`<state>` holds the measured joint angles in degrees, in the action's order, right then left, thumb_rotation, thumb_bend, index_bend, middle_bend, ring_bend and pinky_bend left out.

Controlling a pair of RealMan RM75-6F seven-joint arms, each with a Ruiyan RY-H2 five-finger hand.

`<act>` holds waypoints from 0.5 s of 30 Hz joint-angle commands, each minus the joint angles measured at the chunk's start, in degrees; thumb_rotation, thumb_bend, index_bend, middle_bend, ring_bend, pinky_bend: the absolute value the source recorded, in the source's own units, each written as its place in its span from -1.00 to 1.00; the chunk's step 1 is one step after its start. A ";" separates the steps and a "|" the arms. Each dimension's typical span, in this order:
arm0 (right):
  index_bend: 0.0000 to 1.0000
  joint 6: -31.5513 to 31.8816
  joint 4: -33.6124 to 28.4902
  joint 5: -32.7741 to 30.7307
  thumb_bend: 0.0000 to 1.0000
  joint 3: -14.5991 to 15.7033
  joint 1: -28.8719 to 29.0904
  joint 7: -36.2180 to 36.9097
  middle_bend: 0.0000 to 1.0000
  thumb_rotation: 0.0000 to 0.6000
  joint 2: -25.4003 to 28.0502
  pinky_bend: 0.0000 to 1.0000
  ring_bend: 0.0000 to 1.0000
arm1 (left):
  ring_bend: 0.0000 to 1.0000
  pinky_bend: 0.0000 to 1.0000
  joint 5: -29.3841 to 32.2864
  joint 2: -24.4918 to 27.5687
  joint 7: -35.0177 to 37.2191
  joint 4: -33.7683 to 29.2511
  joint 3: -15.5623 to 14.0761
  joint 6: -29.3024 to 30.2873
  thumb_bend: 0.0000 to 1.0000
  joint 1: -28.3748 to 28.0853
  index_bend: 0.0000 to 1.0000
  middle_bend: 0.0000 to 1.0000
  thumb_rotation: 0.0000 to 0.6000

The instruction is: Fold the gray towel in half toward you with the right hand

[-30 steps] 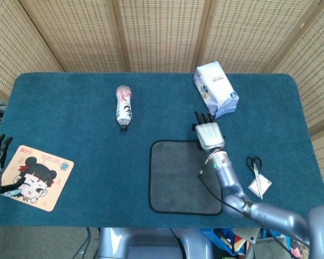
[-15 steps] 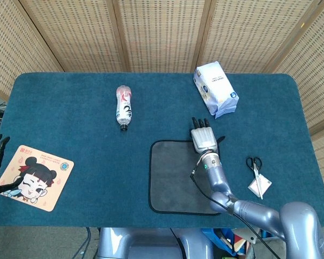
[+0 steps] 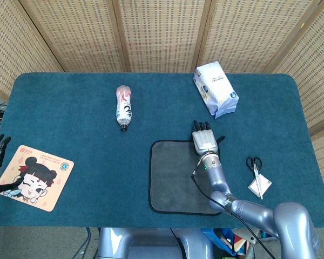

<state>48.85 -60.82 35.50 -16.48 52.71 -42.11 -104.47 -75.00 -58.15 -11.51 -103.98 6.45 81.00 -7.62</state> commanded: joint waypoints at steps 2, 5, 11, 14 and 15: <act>-0.14 -0.23 0.68 -0.09 0.02 0.36 0.31 -0.02 -1.00 1.00 -0.45 -1.00 -1.00 | -1.00 -1.00 0.07 -0.07 -0.08 0.05 -0.03 -0.08 -0.67 -0.12 -1.00 -1.00 1.00; -0.06 -0.32 1.10 -0.24 0.02 0.62 0.40 -0.07 -1.00 1.00 -0.68 -1.00 -1.00 | -1.00 -1.00 0.09 -0.10 -0.13 0.01 -0.05 0.07 -0.67 -0.12 -1.00 -1.00 1.00; 0.09 0.16 -0.39 1.46 0.02 1.25 0.00 1.06 -1.00 1.00 0.05 -1.00 -1.00 | -1.00 -1.00 0.20 -0.16 -0.31 -0.09 -0.18 0.15 -0.67 -0.12 -1.00 -1.00 1.00; 0.12 0.94 -2.40 3.18 0.03 1.72 -0.58 2.05 -1.00 1.00 1.08 -1.00 -1.00 | -1.00 -1.00 0.19 -0.23 -0.53 -0.18 -0.26 0.11 -0.67 -0.19 -1.00 -1.00 1.00; 0.14 1.31 -3.12 3.84 0.04 1.89 -0.80 2.36 -1.00 1.00 1.47 -1.00 -1.00 | -1.00 -1.00 0.13 -0.25 -0.60 -0.22 -0.31 0.10 -0.67 -0.21 -1.00 -1.00 1.00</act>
<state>49.54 -62.86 38.32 -14.95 52.34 -40.38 -103.70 -74.84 -58.38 -12.08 -104.18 6.16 81.10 -7.81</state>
